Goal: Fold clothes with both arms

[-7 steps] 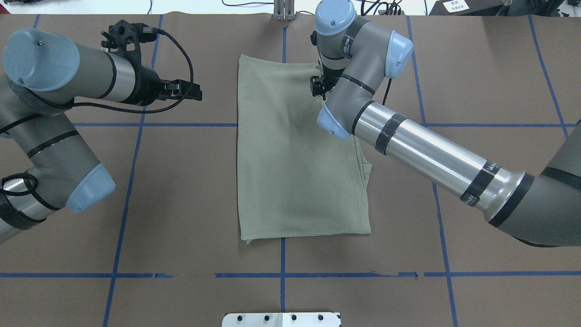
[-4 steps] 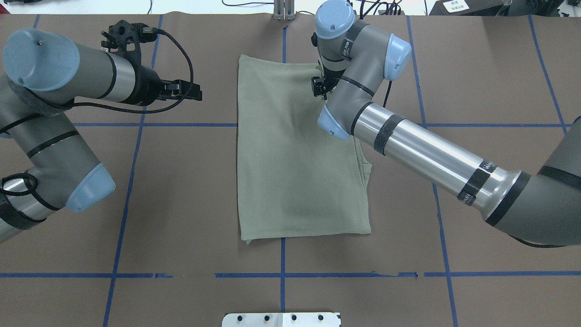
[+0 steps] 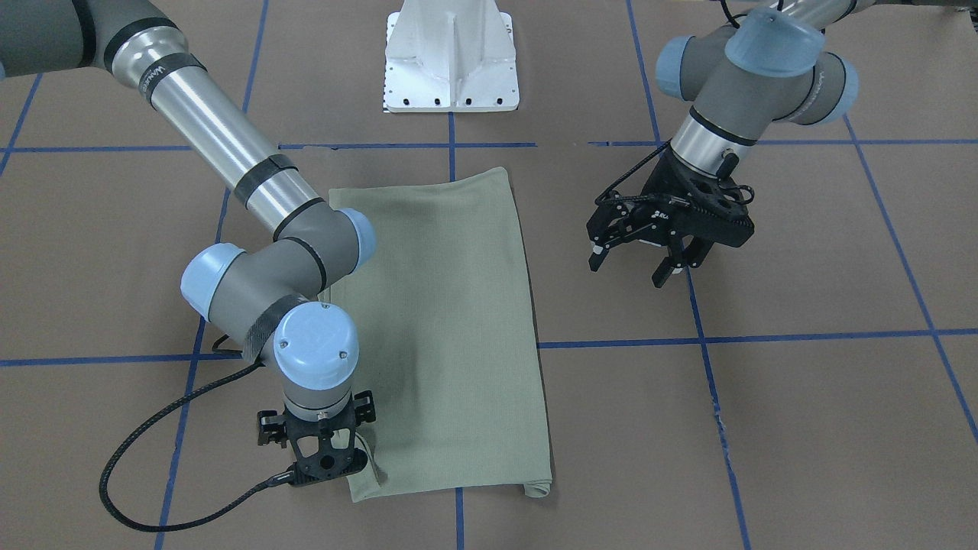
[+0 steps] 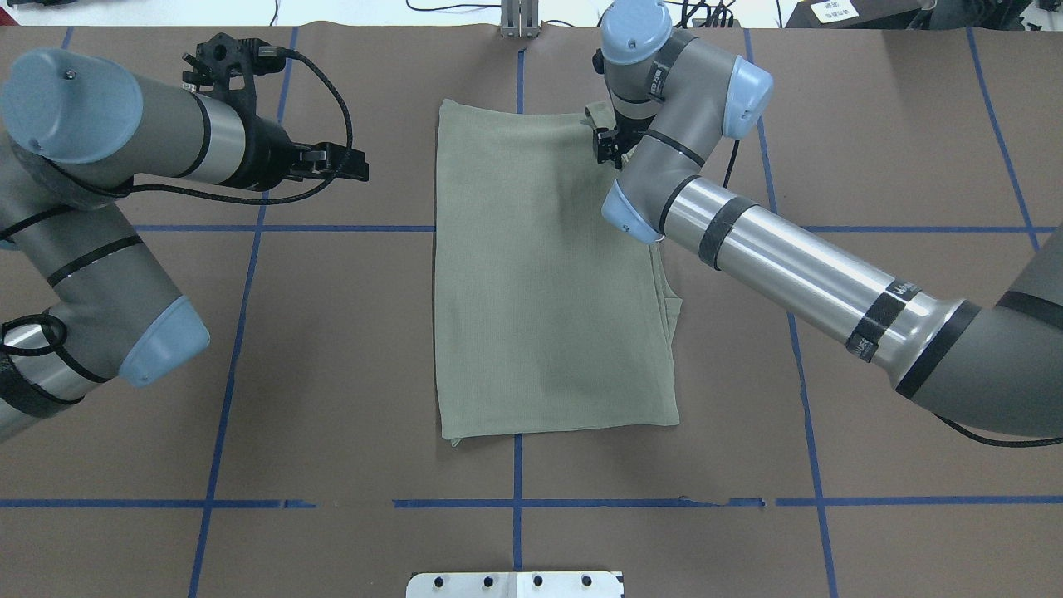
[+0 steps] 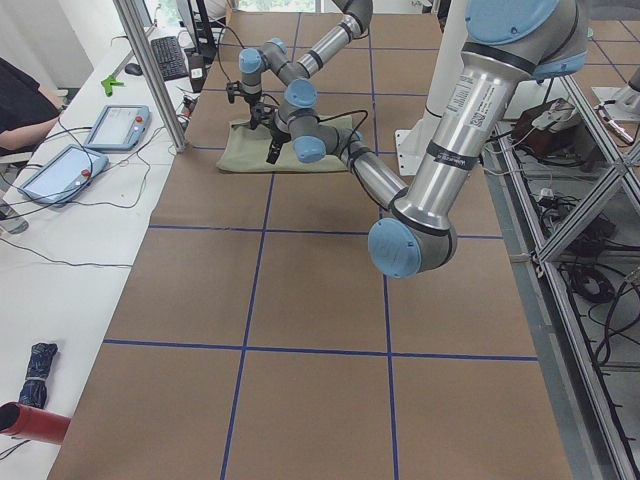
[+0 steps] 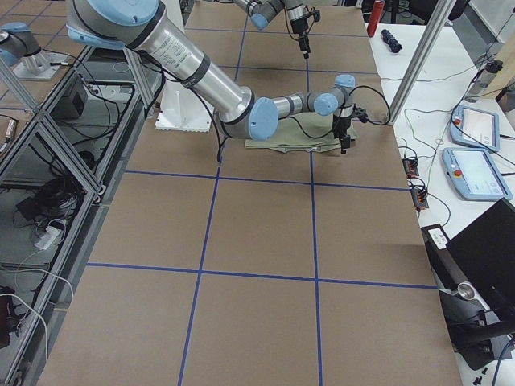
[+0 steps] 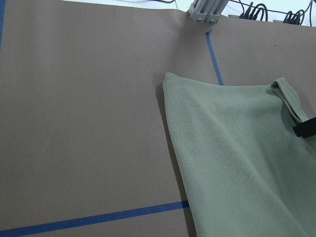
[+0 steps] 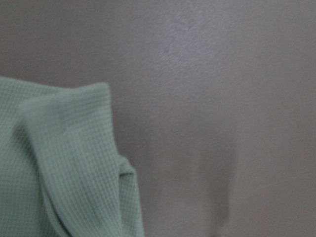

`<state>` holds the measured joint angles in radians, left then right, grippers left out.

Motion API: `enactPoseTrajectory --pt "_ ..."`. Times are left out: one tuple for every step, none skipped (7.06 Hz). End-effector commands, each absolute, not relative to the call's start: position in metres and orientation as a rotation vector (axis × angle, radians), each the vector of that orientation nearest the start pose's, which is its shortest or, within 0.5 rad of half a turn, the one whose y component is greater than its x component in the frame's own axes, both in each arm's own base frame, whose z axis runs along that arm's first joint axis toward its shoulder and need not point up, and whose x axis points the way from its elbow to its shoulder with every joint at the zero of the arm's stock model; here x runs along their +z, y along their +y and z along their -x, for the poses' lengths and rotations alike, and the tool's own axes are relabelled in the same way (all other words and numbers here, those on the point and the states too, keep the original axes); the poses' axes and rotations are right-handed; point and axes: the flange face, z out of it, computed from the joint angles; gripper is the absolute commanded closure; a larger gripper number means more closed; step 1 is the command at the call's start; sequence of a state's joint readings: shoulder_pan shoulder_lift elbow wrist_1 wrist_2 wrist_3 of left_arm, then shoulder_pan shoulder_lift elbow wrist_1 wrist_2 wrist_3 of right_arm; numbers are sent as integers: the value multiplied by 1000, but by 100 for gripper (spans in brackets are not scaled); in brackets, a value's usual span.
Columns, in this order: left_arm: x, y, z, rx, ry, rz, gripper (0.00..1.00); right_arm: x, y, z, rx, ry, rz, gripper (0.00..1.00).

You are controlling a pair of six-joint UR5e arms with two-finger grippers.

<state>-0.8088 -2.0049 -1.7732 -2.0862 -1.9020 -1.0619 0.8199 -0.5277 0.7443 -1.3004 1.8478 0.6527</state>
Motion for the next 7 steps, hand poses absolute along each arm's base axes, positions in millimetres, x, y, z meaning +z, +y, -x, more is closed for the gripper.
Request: enactPoseTrajectory --pt "262 -518 -356 -77 1081 -463 0 336 -735 503 -161 -511 -206 0" --pt "263 -519 -356 -77 1080 -462 0 338 -737 499 -158 -510 -206 0" --pt "264 -519 -356 -78 1079 -461 0 336 -740 494 -152 -514 -205 0" --pt "263 -518 -357 -77 1080 -462 0 331 -740 494 -153 -520 -213 0" --pt "258 -517 -358 -68 1095 -449 0 309 -738 493 -160 -560 -230 0" --pt "253 -508 -359 -47 1144 -377 0 280 -727 486 -174 -630 -234 0" --pt "251 -501 -367 -123 1189 -255 0 269 -709 474 -175 -635 -226 0"
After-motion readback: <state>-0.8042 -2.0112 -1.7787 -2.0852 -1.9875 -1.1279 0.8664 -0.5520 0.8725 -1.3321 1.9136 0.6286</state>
